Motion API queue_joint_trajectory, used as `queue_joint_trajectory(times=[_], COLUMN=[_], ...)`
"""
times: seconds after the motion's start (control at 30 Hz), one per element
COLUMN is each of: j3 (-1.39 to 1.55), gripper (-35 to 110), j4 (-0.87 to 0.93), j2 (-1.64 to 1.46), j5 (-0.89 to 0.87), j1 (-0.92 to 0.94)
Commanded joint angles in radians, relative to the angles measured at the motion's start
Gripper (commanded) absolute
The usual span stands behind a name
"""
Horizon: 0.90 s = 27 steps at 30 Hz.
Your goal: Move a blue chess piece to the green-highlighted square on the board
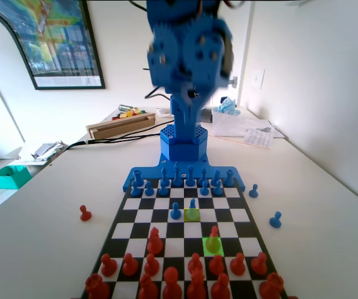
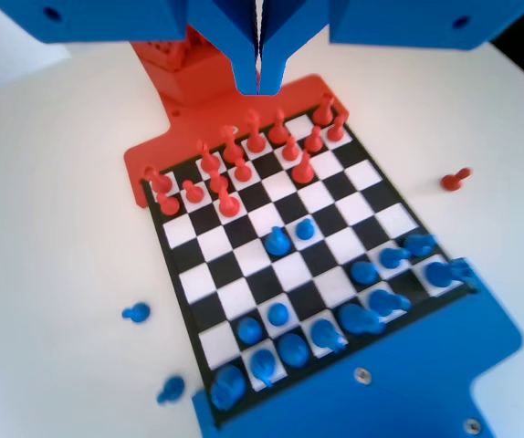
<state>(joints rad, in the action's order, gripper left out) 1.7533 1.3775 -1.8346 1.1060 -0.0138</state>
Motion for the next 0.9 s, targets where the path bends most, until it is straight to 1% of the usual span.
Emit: queue_joint_trajectory(times=[0.0, 0.17, 0.33, 0.53, 0.87], j3=[-0.133, -0.235, -0.284, -0.288, -0.285], gripper=[5, 6, 8, 9, 9], j4=[-0.038, -0.106, -0.143, -0.183, -0.196], j2=[0.126, 0.295, 0.405, 0.480, 0.571], j5=[-0.035, -0.080, -0.089, -0.095, -0.081], j1=[-0.015, -0.008, -0.015, -0.040, -0.078])
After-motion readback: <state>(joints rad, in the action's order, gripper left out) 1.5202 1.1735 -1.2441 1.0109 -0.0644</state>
